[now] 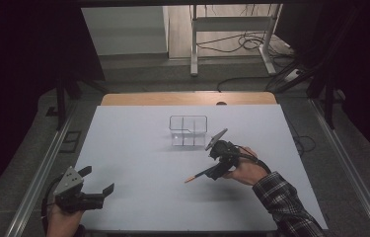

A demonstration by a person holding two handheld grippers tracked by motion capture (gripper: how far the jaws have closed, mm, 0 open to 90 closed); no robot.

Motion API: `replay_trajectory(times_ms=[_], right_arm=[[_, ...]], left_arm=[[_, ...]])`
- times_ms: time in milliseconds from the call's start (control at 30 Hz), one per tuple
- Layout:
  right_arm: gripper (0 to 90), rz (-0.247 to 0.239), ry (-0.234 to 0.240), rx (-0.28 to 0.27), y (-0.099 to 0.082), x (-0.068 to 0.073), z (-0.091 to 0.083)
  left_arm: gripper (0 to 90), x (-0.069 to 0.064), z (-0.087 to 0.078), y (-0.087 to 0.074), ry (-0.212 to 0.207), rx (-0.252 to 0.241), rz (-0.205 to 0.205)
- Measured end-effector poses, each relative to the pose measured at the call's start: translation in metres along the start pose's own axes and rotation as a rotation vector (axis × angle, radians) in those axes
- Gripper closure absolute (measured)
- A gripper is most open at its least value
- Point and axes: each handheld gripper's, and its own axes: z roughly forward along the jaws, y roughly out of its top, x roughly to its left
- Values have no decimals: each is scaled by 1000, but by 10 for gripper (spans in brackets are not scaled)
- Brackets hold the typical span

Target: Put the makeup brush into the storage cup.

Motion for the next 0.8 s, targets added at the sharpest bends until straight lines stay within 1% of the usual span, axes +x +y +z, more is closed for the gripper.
replay_trajectory(times_ms=[333,533,567,600,700,733,800], right_arm=[[163,-49,-10,30,9,3,12],[198,-77,-17,42,13,4,16],[211,-79,-14,44,15,4,17],[221,-94,-16,47,15,4,18],[245,-101,-15,55,17,4,20],[253,-116,-16,56,18,4,21],[266,-122,-16,62,18,5,22]], left_arm=[[11,0,0,0,0,2,3],[11,-1,0,0,1,3,4],[11,-1,0,0,0,4,4],[12,-1,0,0,0,4,4],[12,-1,0,0,0,4,5],[12,-1,0,0,0,5,5],[13,-1,1,0,0,5,6]])
